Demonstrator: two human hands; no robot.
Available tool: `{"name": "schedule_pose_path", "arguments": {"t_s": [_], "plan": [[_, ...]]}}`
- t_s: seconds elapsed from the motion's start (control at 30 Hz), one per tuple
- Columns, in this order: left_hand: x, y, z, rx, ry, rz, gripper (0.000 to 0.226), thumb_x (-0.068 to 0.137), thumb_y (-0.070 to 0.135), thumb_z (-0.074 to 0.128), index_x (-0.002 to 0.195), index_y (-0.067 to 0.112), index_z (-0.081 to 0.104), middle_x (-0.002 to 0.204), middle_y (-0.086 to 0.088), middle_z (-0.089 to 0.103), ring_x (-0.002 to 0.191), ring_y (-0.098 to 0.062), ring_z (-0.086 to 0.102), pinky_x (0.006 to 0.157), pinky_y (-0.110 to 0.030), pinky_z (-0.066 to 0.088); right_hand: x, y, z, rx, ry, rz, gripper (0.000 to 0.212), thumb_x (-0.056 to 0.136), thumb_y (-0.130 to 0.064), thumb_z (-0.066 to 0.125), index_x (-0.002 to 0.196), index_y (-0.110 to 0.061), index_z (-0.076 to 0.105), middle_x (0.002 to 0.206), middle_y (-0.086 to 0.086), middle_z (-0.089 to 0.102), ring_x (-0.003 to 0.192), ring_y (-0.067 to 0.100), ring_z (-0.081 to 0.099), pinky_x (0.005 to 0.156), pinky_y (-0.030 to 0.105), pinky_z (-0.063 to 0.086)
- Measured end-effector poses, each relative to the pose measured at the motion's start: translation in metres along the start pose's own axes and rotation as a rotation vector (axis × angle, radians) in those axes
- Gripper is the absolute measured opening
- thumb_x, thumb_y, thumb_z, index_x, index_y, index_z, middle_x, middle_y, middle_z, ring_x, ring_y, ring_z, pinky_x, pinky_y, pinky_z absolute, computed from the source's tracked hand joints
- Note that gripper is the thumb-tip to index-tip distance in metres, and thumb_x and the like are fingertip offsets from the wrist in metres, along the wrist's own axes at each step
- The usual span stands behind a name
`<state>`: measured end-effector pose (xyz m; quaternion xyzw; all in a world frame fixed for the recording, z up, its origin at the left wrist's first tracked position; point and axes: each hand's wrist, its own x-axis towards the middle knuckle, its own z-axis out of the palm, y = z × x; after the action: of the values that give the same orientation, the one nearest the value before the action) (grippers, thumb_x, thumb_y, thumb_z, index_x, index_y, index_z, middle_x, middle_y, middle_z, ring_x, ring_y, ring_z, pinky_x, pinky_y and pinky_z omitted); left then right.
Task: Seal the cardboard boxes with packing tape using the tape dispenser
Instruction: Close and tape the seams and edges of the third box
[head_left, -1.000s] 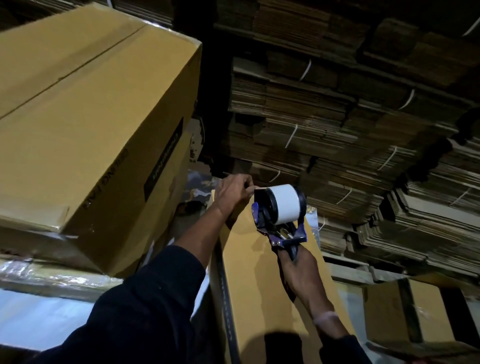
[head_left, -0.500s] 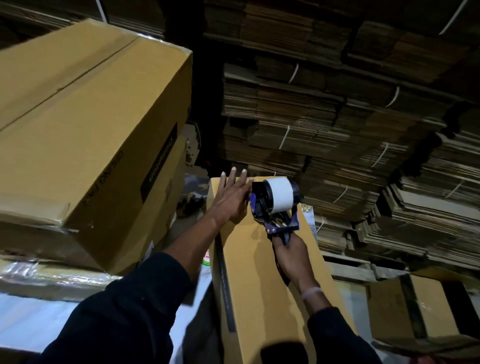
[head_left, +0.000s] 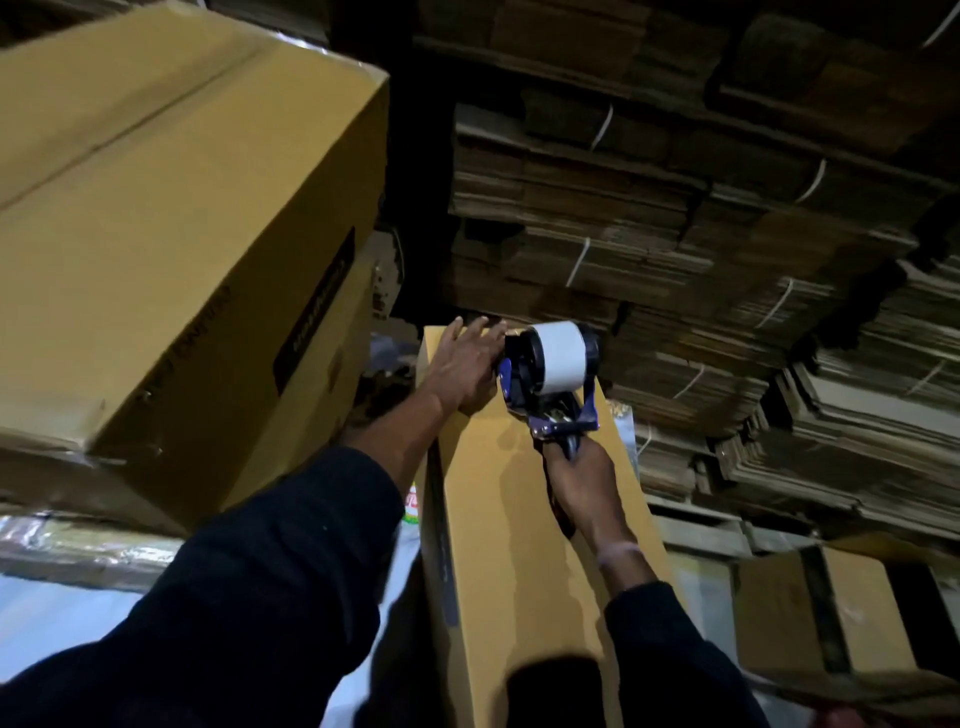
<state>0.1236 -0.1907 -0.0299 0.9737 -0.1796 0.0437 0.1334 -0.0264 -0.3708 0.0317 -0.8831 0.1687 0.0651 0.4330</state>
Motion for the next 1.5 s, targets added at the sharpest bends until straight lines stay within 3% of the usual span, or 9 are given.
{"name": "schedule_pose_path", "arguments": {"t_s": [0.27, 0.4, 0.57, 0.67, 0.77, 0.9, 1.4, 1.5], "plan": [[0.003, -0.002, 0.005, 0.005, -0.026, -0.016, 0.071, 0.099, 0.030, 0.060, 0.161, 0.030, 0.028, 0.170, 0.003, 0.026, 0.158, -0.025, 0.018, 0.128, -0.054, 0.007, -0.010, 0.008, -0.006, -0.075, -0.007, 0.013, 0.025, 0.101, -0.032, 0.059, 0.079, -0.021, 0.058, 0.068, 0.000, 0.058, 0.062, 0.017, 0.052, 0.057, 0.029, 0.038], [0.005, 0.000, 0.003, 0.012, -0.025, -0.024, 0.052, 0.111, 0.039, 0.031, 0.162, 0.032, 0.027, 0.172, 0.004, 0.022, 0.159, -0.025, 0.014, 0.128, -0.054, 0.004, -0.030, 0.021, -0.015, -0.100, -0.004, -0.002, 0.028, 0.102, -0.035, 0.059, 0.076, -0.023, 0.056, 0.065, -0.002, 0.057, 0.061, 0.015, 0.051, 0.056, 0.029, 0.036], [0.000, -0.001, 0.003, 0.007, -0.031, 0.005, 0.054, 0.111, 0.043, 0.020, 0.163, 0.029, 0.025, 0.173, 0.001, 0.019, 0.160, -0.026, 0.010, 0.128, -0.055, 0.002, -0.051, 0.038, -0.017, -0.108, 0.015, 0.002, 0.023, 0.101, -0.029, 0.059, 0.080, -0.021, 0.056, 0.069, -0.001, 0.059, 0.063, 0.013, 0.051, 0.056, 0.029, 0.038], [-0.001, 0.006, 0.000, 0.029, -0.079, -0.032, 0.059, 0.111, 0.050, 0.015, 0.165, 0.027, 0.017, 0.175, 0.000, 0.007, 0.161, -0.029, -0.001, 0.127, -0.059, -0.003, -0.054, 0.039, -0.015, -0.089, 0.024, 0.001, 0.021, 0.100, -0.026, 0.059, 0.080, -0.020, 0.056, 0.071, 0.000, 0.060, 0.065, 0.013, 0.052, 0.057, 0.030, 0.038], [-0.008, 0.015, 0.001, 0.059, -0.101, -0.027, 0.061, 0.111, 0.049, 0.017, 0.166, 0.025, 0.009, 0.175, -0.002, -0.003, 0.160, -0.031, -0.011, 0.125, -0.063, -0.004, -0.055, 0.037, -0.013, -0.059, 0.024, 0.013, 0.019, 0.101, -0.026, 0.060, 0.084, -0.019, 0.058, 0.072, 0.000, 0.061, 0.065, 0.013, 0.054, 0.057, 0.029, 0.038], [-0.023, 0.023, 0.008, 0.115, -0.102, 0.107, 0.060, 0.110, 0.043, 0.026, 0.166, 0.026, 0.011, 0.175, -0.002, 0.003, 0.161, -0.029, -0.005, 0.127, -0.061, 0.001, -0.054, 0.041, -0.013, -0.043, 0.031, 0.019, 0.022, 0.100, -0.028, 0.061, 0.080, -0.019, 0.058, 0.069, -0.001, 0.059, 0.063, 0.016, 0.053, 0.057, 0.030, 0.039], [-0.025, 0.029, 0.003, 0.090, -0.112, 0.081, 0.056, 0.113, 0.046, 0.021, 0.165, 0.026, 0.017, 0.175, 0.001, 0.007, 0.161, -0.025, -0.002, 0.127, -0.058, 0.002, -0.088, 0.071, -0.023, -0.067, 0.039, 0.027, 0.027, 0.100, -0.035, 0.061, 0.080, -0.017, 0.057, 0.067, -0.001, 0.058, 0.060, 0.014, 0.049, 0.057, 0.032, 0.038], [-0.030, 0.032, 0.003, 0.067, -0.104, 0.081, 0.056, 0.113, 0.046, 0.022, 0.165, 0.025, 0.019, 0.174, -0.001, 0.009, 0.161, -0.027, -0.002, 0.127, -0.059, 0.002, -0.089, 0.074, -0.023, -0.075, 0.052, 0.040, 0.021, 0.099, -0.031, 0.061, 0.083, -0.017, 0.060, 0.072, 0.002, 0.064, 0.066, 0.018, 0.056, 0.061, 0.033, 0.043]]}}
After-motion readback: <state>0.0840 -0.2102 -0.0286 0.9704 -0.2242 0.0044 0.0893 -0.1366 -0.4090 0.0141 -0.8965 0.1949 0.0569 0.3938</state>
